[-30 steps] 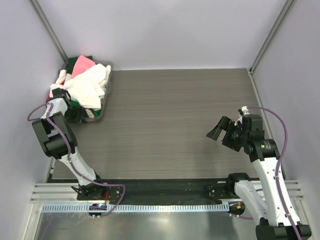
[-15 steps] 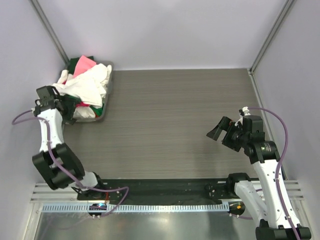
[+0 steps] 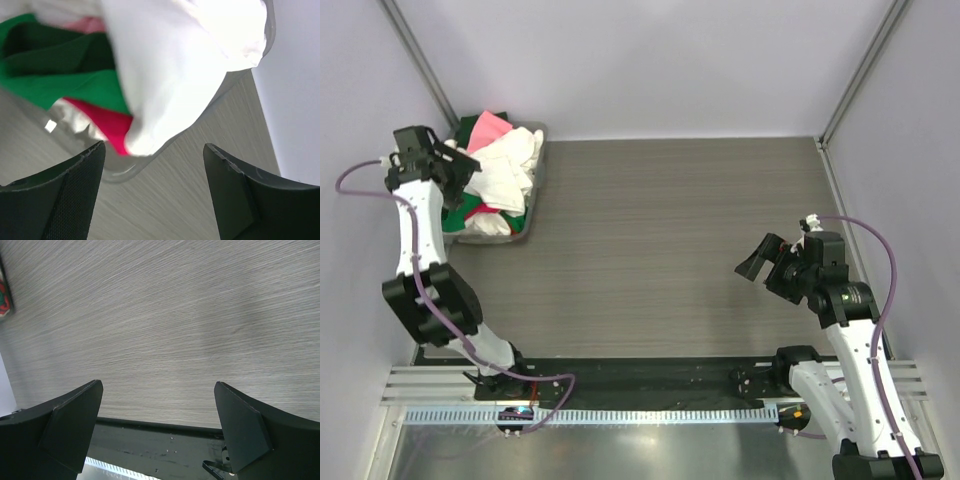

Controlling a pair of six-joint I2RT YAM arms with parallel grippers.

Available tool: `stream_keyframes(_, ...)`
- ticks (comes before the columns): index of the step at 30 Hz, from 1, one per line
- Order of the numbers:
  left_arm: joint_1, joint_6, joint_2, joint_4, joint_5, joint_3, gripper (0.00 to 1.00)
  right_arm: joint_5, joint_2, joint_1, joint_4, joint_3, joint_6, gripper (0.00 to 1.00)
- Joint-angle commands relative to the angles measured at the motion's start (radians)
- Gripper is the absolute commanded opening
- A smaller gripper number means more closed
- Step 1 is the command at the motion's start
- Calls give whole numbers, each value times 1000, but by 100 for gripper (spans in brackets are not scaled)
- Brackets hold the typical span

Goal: Fold and stack the t-shirts

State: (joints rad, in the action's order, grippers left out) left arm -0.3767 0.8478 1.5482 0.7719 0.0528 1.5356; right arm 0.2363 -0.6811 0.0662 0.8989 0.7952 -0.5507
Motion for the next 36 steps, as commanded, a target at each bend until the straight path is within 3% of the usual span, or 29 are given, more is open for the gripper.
stream_keyframes(1,54,-101,131,90,-22,176,80,-14,-3,7,-8,15,0,100)
stream_keyframes(7,99,-142,317,193,-90,363,75,-12,-8,6,-9,18,8,99)
stream_keyframes(16,114,-162,326,208,-163,350,67,-5,-23,6,-14,10,9,100)
stream_keyframes(19,121,-167,325,187,-171,334,56,-5,-21,6,-17,7,9,100)
stream_keyframes(22,121,-168,349,187,-162,347,23,-5,-18,7,-18,6,11,100)
stream_keyframes(25,124,-170,388,194,-146,388,0,-5,-18,6,-18,2,8,100)
stream_keyframes(32,159,-125,392,234,-119,572,0,-12,-14,6,-23,-1,3,100)
stream_keyframes(36,209,49,362,204,-5,870,0,-25,-9,6,-32,-1,-5,100)
